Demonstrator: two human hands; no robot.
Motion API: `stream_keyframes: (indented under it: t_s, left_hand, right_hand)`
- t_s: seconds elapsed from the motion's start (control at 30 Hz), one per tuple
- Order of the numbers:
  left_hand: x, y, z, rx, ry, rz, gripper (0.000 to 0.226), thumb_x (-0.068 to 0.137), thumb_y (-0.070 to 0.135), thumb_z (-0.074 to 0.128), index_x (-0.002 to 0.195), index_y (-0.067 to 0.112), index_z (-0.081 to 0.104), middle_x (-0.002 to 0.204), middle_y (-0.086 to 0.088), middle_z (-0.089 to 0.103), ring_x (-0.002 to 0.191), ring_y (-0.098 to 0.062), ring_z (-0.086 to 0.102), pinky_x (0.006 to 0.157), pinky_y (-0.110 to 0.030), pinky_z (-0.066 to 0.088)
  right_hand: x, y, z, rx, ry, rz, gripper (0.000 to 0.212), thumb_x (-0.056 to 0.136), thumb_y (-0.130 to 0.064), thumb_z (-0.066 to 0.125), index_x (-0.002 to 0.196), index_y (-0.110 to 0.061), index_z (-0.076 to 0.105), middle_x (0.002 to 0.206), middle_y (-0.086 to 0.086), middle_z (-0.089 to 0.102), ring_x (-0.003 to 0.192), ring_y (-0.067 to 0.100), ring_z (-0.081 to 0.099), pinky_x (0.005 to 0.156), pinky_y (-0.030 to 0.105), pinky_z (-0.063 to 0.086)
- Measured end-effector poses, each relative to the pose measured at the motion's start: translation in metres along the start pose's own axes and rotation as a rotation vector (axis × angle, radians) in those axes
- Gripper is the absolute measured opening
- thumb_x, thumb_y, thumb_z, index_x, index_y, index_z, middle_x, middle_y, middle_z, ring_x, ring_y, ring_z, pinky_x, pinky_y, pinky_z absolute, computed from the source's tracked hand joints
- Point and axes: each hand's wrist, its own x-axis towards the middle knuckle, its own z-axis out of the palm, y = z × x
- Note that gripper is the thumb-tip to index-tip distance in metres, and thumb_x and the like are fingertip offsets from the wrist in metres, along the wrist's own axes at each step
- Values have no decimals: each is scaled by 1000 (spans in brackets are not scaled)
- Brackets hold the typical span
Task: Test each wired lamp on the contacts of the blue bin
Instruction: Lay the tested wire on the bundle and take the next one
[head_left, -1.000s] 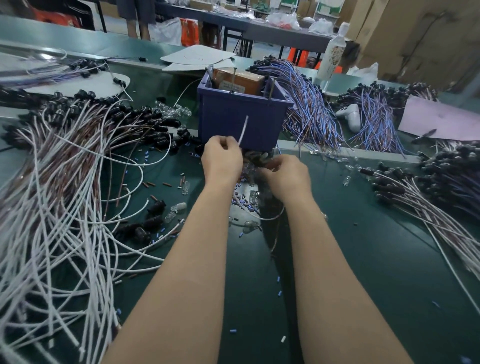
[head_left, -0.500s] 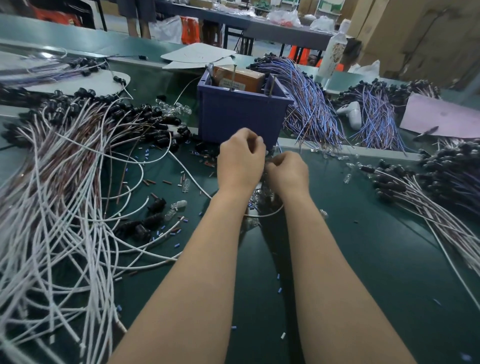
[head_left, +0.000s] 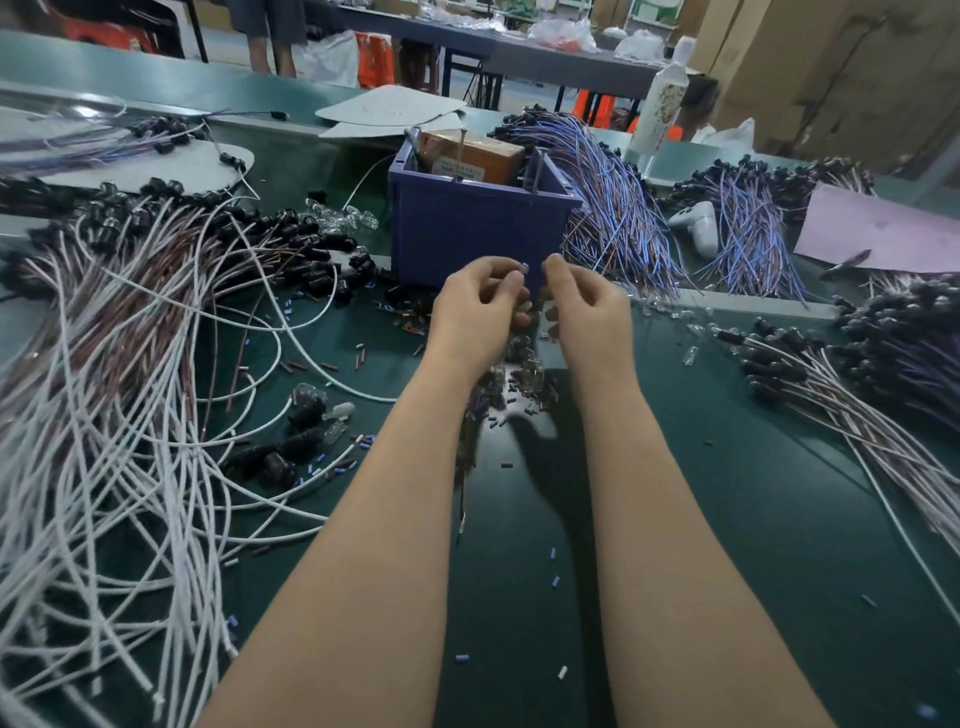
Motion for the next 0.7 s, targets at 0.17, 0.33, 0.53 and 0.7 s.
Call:
stream_keyframes:
  t_s: [0.17, 0.33, 0.53, 0.7]
  left_hand:
    - [-3, 2, 0, 92, -97, 7, 19, 92, 11, 59, 108, 6, 68, 86, -1, 68, 73, -7, 61, 73, -23, 51]
    - [-2, 5, -9, 108, -152, -24, 23, 93, 7, 57, 114, 3, 64, 102, -11, 70, 92, -18, 68, 87, -28, 55]
    - [-4, 3, -6, 265, -199, -9, 27, 91, 19, 61, 116, 10, 66, 100, -8, 71, 96, -24, 66, 86, -33, 51]
    - [-5, 6, -9, 179, -191, 70, 16, 92, 18, 60, 100, 7, 67, 79, 0, 69, 68, -1, 61, 72, -21, 51]
  right_hand:
    - [0, 1, -1, 175, -62, 99, 15, 92, -13, 60, 99, -2, 68, 76, -1, 64, 66, 2, 57, 64, 15, 47]
    - [-2, 0, -4, 189, -135, 102, 14, 92, -16, 61, 90, -4, 67, 73, 3, 65, 61, 6, 60, 57, 16, 49]
    - [0, 2, -5, 144, -85, 99, 12, 91, -13, 62, 87, -1, 66, 67, -1, 61, 47, -6, 53, 50, 9, 42]
    - [4, 0, -5, 596, -147, 338, 21, 93, -12, 58, 73, -6, 60, 59, 0, 59, 49, 5, 51, 51, 13, 44]
